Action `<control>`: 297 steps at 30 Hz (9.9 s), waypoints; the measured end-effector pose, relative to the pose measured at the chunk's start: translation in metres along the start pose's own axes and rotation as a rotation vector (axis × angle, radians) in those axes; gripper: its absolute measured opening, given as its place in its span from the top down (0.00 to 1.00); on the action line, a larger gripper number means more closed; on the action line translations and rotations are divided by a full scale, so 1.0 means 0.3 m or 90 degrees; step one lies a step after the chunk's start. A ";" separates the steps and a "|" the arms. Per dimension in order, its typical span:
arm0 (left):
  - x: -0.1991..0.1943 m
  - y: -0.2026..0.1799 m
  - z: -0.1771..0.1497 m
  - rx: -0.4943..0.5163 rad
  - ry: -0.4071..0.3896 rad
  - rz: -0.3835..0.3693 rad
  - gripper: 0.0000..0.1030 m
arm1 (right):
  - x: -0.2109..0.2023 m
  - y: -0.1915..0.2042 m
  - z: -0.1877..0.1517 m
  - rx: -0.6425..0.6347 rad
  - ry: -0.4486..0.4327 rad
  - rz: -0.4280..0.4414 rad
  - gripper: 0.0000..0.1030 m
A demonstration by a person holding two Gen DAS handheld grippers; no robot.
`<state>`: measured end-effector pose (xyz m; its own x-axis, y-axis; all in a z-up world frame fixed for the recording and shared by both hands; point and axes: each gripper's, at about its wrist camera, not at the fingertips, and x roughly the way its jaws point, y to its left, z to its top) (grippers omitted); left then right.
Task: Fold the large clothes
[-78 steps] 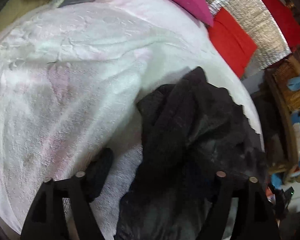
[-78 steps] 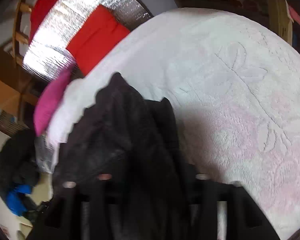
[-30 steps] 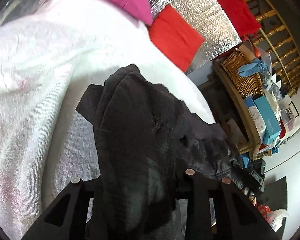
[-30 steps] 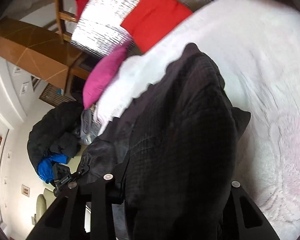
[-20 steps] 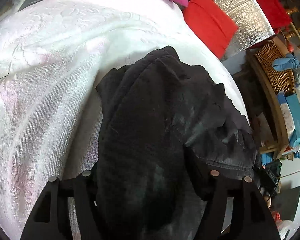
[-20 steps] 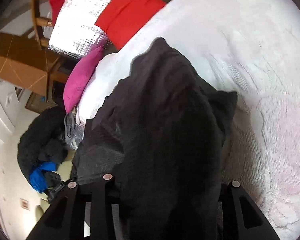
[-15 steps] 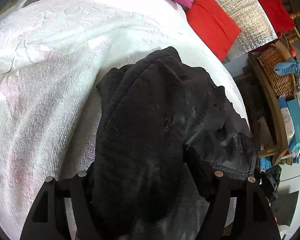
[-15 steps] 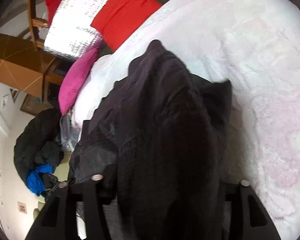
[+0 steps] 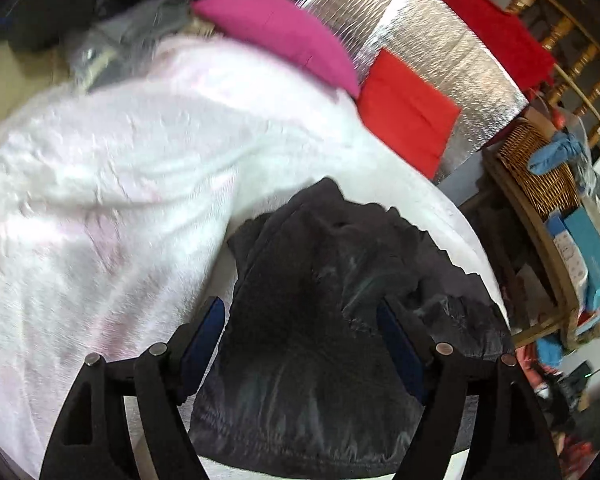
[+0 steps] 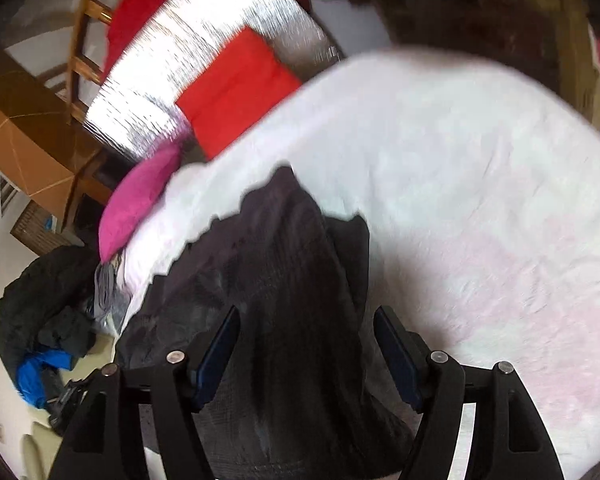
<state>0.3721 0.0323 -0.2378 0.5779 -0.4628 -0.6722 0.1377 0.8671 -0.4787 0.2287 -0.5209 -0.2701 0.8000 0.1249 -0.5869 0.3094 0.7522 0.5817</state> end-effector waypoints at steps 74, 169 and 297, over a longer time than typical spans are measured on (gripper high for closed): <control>0.616 -0.247 0.434 0.088 0.248 0.077 0.25 | 0.447 -0.021 0.421 0.134 0.000 -0.021 0.28; 0.574 -0.152 0.439 0.093 0.148 0.223 0.61 | 0.631 0.118 0.303 0.015 0.055 -0.137 0.72; -1.057 -0.791 -0.548 0.250 -0.362 0.293 0.00 | -0.975 0.803 -0.561 -0.293 -0.224 -0.156 0.20</control>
<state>0.0239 -0.0569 -0.0041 0.9487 0.0268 -0.3149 -0.0025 0.9970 0.0774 -0.0175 -0.2674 -0.0530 0.8794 -0.2484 -0.4062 0.3153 0.9430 0.1061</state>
